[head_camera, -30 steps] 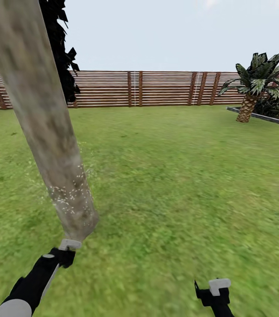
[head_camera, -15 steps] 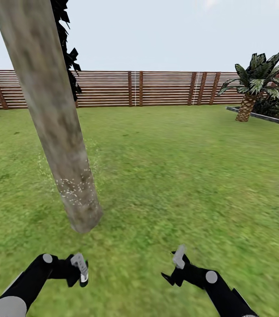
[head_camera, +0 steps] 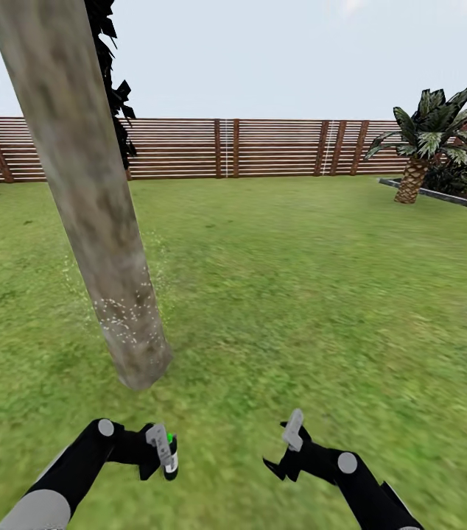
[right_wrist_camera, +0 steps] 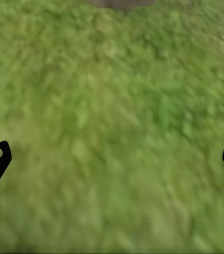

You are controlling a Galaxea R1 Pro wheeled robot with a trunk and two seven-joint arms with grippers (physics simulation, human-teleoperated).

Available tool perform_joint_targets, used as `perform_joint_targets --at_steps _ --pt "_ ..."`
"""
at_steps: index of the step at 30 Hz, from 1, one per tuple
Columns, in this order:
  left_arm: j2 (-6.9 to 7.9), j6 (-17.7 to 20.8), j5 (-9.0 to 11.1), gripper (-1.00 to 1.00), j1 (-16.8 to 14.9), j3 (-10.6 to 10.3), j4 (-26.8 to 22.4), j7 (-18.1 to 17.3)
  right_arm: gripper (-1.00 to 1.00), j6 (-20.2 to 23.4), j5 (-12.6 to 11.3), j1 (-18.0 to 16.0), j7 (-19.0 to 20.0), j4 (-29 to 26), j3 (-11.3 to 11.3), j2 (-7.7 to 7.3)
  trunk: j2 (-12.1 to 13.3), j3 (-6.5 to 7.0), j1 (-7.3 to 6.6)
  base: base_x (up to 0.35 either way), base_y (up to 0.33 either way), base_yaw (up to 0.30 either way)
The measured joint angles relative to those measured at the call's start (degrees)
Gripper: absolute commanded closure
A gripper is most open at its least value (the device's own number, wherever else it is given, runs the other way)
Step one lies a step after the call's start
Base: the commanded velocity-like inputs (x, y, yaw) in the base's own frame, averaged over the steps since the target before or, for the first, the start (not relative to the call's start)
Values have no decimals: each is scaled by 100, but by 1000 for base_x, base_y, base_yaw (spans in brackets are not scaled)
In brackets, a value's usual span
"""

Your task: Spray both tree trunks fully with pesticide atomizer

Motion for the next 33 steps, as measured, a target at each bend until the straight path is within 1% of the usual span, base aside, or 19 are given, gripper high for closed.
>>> perform_joint_targets --at_steps 2,6,7,8,9,10,11,15,16,17,19,20,21,23,24,26,29,33 --pt "-60 1 -5 100 -63 -63 -1 -64 -100 -4 60 -1 64 -4 13 0 0 0 0 0 0 0" --pt "-78 24 -19 100 -192 -191 -1 -192 -100 -14 60 -1 193 -12 142 5 0 0 0 0 0 0" --pt "-76 24 -23 100 -203 -741 -1 -764 -100 -19 59 0 1024 -15 536 6 0 0 0 0 0 0" --pt "-84 19 -17 100 -200 -1669 -1 -797 -100 -15 55 -1 1066 -27 575 8 0 -1 0 0 0 0" --pt "-79 25 -22 100 -206 -1737 -1 -796 -100 -14 51 -1 1072 -34 589 8 0 0 0 0 0 0" --pt "-79 26 -22 100 -207 -1747 -1 -795 -100 -14 48 -1 1075 -37 596 9 0 0 0 0 0 0" --pt "-79 26 -22 100 -205 -1753 -1 -797 100 -14 47 -1 1076 -39 599 9 0 0 0 0 0 0" --pt "-95 26 -18 100 -207 -1760 -1 -798 100 -15 46 -1 1077 -41 602 16 0 0 0 0 0 0" --pt "-124 26 -57 100 -207 -1760 -1 -799 100 -16 46 -1 1077 -44 602 20 0 0 0 0 0 0" --pt "-169 26 -167 100 -207 -1760 -1 -798 100 -15 46 -1 1077 -47 603 25 0 0 0 0 0 0" --pt "-332 30 -517 100 -209 -1749 -2 -799 100 -15 46 -1 1077 -53 605 42 0 0 0 0 0 0" --pt "-419 32 -639 100 -212 -1746 -2 -800 100 -15 42 -1 1083 -70 608 52 0 0 0 0 0 0" --pt "-506 34 -714 100 -232 -1743 -2 -800 100 -15 37 -2 1090 -150 615 70 0 0 0 0 0 0" --pt "-578 41 -766 100 -298 -1738 -2 -800 100 -18 30 -1 1102 -236 624 109 0 0 0 0 0 0" --pt "-595 49 -778 100 -317 -1736 -1 -796 100 -19 32 -1 1186 -256 627 189 0 0 0 0 0 0" --pt "-608 57 -784 100 -326 -1735 -1 -790 100 -17 35 -1 1314 -276 628 277 0 0 0 0 0 0" --pt "-679 59 -785 100 -330 -1734 6 -750 100 -18 36 -1 1385 -395 629 389 0 0 0 0 0 0" --pt "-703 55 -787 100 -323 -1734 20 -704 100 -19 36 -1 1394 -433 629 527 0 0 0 0 0 0"
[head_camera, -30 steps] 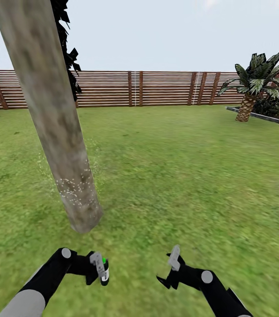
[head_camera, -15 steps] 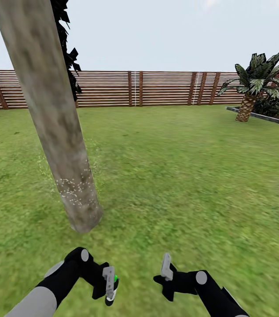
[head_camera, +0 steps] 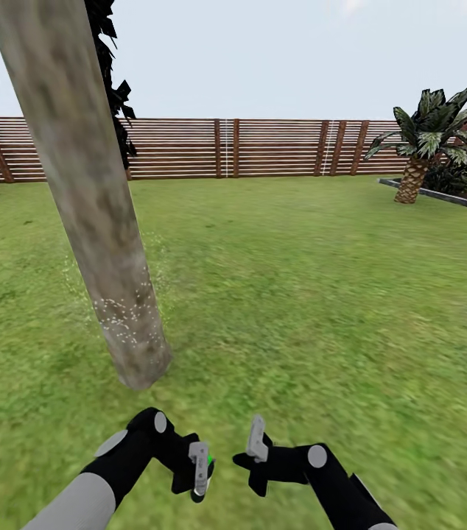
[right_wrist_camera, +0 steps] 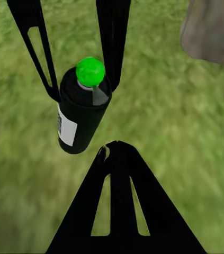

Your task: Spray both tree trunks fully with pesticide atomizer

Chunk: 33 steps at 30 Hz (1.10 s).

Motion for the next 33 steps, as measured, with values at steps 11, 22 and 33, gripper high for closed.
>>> perform_joint_targets --at_steps 11,22,33 --pt "-198 -2 15 100 2 0 -13 9 100 3 1 0 0 -12 0 36 0 0 0 0 0 0" --pt "-342 -2 65 100 3 9 -13 3 100 3 1 0 1 -13 0 35 0 0 0 0 0 0" --pt "-421 -2 79 100 2 9 -6 1 100 4 1 0 1 -27 0 36 0 0 0 0 0 0"
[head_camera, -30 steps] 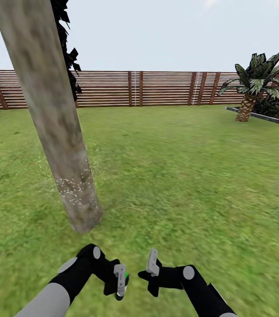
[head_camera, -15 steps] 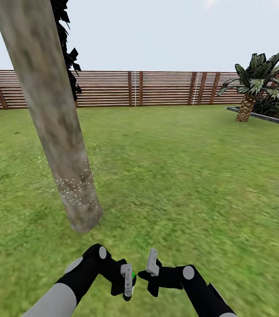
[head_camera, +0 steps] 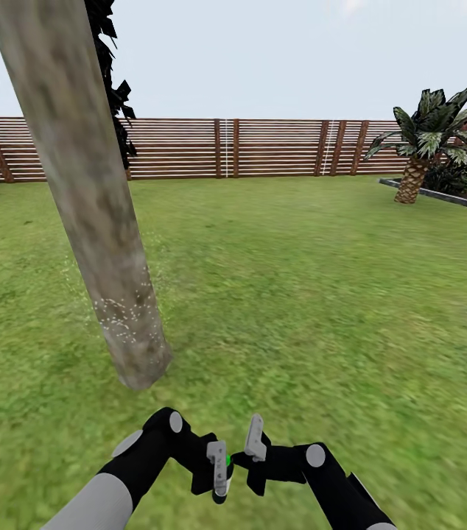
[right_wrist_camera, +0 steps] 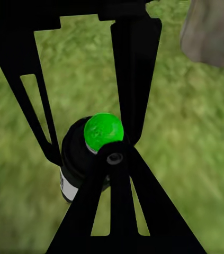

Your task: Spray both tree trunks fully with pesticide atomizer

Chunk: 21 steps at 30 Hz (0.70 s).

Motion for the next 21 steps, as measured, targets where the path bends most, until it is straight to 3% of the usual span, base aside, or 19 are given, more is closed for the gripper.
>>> perform_joint_targets --at_steps 21 --pt "-5 -17 24 100 -9 12 -14 9 100 -2 0 0 6 -52 0 0 0 0 0 0 0 0"
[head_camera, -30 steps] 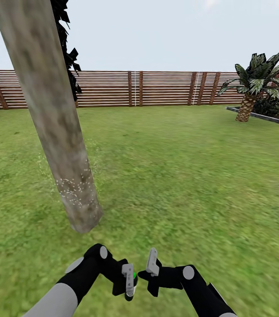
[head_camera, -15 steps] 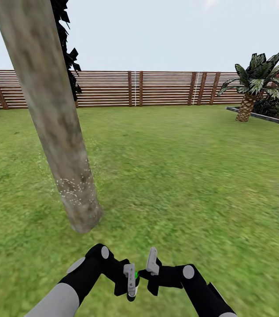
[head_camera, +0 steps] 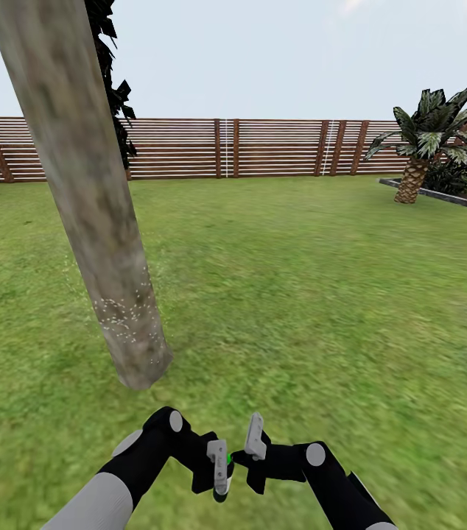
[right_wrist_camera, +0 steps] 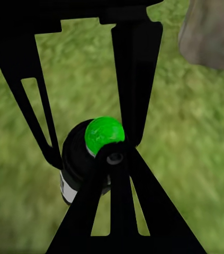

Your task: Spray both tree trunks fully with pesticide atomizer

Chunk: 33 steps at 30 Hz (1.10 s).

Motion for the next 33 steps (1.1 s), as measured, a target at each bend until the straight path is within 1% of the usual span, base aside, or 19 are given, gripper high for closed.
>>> perform_joint_targets --at_steps 3,6,17,19,21,22,23,26,28,29,30,31,32,33 --pt "3 -7 12 100 0 16 -1 0 100 0 0 0 1 4 0 0 0 0 0 0 0 0" --pt "10 -2 109 100 0 14 6 -3 100 -5 -7 -2 4 3 2 -3 0 0 0 0 0 0" --pt "12 -1 144 100 0 14 20 1 100 -6 -6 -2 5 3 2 -8 0 0 0 0 0 0" --pt "26 -9 223 100 0 21 78 89 100 -2 0 0 0 4 1 -4 0 0 0 0 0 0" --pt "71 -4 196 100 6 22 136 318 100 -2 0 0 1 4 5 -6 0 0 0 0 0 0" --pt "101 -7 170 100 8 21 222 373 100 -4 0 0 1 4 7 -4 0 0 0 0 0 0" --pt "158 -8 134 100 8 21 301 403 100 -4 0 0 6 4 8 -5 0 0 0 0 0 0" --pt "445 -15 -63 100 19 2 386 420 100 1 0 0 111 2 6 -8 0 0 0 0 0 0" --pt "602 -27 -279 100 50 -18 393 401 100 -1 0 0 127 4 2 -8 0 0 0 0 0 0" --pt "703 -29 -462 100 63 -26 398 394 100 -1 0 0 130 4 1 -9 0 0 0 0 0 0" --pt "813 -28 -649 100 71 -25 401 391 100 1 0 0 131 4 0 -13 0 0 0 0 0 0" --pt "984 -22 -860 100 75 2 403 393 100 1 4 0 132 7 0 -16 0 0 0 0 0 0" --pt "1142 -8 -943 100 76 19 403 404 100 2 6 0 133 10 -2 -17 0 0 0 0 0 0" --pt "1303 -3 -958 100 74 55 397 438 100 2 11 0 133 13 -5 -22 0 0 0 0 0 0"
